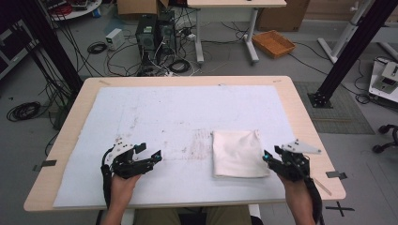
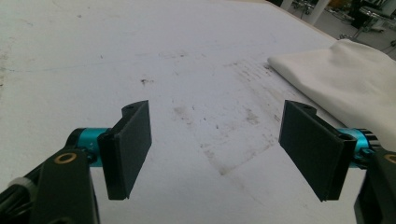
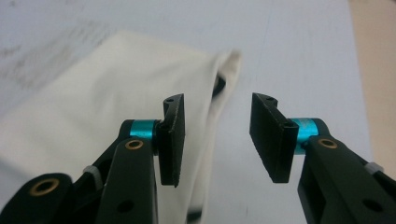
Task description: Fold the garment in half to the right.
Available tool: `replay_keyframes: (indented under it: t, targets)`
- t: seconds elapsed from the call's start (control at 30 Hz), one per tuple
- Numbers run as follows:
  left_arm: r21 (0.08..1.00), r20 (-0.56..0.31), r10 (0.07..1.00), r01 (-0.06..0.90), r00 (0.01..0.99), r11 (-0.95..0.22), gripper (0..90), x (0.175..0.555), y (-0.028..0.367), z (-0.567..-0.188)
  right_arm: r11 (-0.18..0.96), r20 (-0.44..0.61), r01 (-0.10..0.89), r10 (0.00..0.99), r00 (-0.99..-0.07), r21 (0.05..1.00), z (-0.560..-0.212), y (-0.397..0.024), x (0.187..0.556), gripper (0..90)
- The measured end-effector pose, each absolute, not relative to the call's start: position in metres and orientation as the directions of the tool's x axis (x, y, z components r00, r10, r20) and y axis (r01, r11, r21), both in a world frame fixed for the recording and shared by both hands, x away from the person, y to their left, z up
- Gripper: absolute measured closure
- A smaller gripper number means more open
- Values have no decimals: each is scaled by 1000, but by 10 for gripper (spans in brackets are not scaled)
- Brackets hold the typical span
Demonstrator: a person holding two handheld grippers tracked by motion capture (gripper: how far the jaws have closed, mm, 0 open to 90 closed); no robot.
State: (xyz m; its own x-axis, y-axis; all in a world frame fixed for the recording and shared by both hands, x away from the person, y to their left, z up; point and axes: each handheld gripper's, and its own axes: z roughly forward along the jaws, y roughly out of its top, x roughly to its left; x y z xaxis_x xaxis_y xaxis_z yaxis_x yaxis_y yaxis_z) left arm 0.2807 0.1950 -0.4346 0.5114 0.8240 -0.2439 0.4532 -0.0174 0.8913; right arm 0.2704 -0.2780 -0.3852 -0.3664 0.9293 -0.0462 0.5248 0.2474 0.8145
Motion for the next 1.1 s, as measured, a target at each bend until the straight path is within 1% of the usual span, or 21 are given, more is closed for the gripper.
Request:
replay_keyframes:
  t: [0.07,0.13,0.2,0.27,0.33,0.37,0.4,0.43,0.47,0.5,0.53,0.57,0.63,0.7,0.73,0.77,0.8,0.87,0.9,0.97,1.1]
  targets:
    - [891,-244,822,454,514,-20,255,281,195,-435,278,-63,487,909,-412,828,-383,-268,290,612]
    - [890,-246,823,455,512,-17,255,281,195,-435,287,-13,512,881,-473,810,-389,-256,316,646]
    - [889,-244,823,457,512,-21,255,282,195,-435,339,-29,537,863,-504,773,-400,-244,334,712]
    - [889,-243,822,457,515,-23,255,282,195,-435,356,-29,598,874,-486,718,-416,-241,347,738]
    - [888,-244,822,459,514,-23,255,282,195,-435,390,-98,635,890,-444,667,-429,-243,353,737]
    - [888,-246,822,459,514,-21,255,281,196,-435,385,-112,638,898,-426,667,-435,-248,354,730]
    - [890,-245,821,455,516,-21,255,281,196,-435,342,-78,627,909,-409,700,-437,-255,352,693]
    - [890,-247,822,455,514,-17,255,281,196,-435,326,-74,623,916,-394,711,-438,-259,352,620]
    - [890,-243,823,456,513,-22,255,281,196,-435,310,-67,614,920,-385,726,-437,-262,349,596]
    - [889,-246,825,458,509,-18,255,282,196,-435,296,-53,598,920,-389,745,-436,-264,347,596]
    - [890,-244,824,456,511,-20,255,282,196,-435,270,-37,555,918,-395,786,-429,-269,338,602]
    - [890,-244,825,456,510,-19,255,282,196,-435,260,-29,532,915,-403,806,-425,-271,333,607]
    - [890,-249,824,455,508,-12,255,282,196,-435,254,-11,481,892,-452,839,-415,-275,318,628]
    - [893,-242,824,449,512,-16,255,281,197,-434,291,-12,471,861,-509,833,-412,-276,303,637]
    - [893,-242,824,449,512,-16,255,281,197,-434,291,-12,471,861,-509,833,-412,-276,303,637]
    - [895,-247,822,447,512,-9,255,281,197,-434,311,12,486,833,-553,817,-414,-275,297,637]
    - [895,-250,822,446,512,-6,254,281,197,-434,397,-39,506,813,-580,766,-423,-273,288,637]
    - [898,-251,819,439,517,-2,253,281,197,-433,443,-75,518,807,-586,732,-434,-274,284,609]
    - [899,-251,816,438,521,-2,243,280,198,-433,453,-85,510,803,-590,731,-439,-277,282,589]
    - [902,-253,812,432,527,1,231,280,198,-433,429,-68,497,804,-590,755,-443,-283,278,526]
    - [908,-247,809,419,533,2,231,280,199,-432,418,-51,487,796,-603,767,-442,-293,271,515]
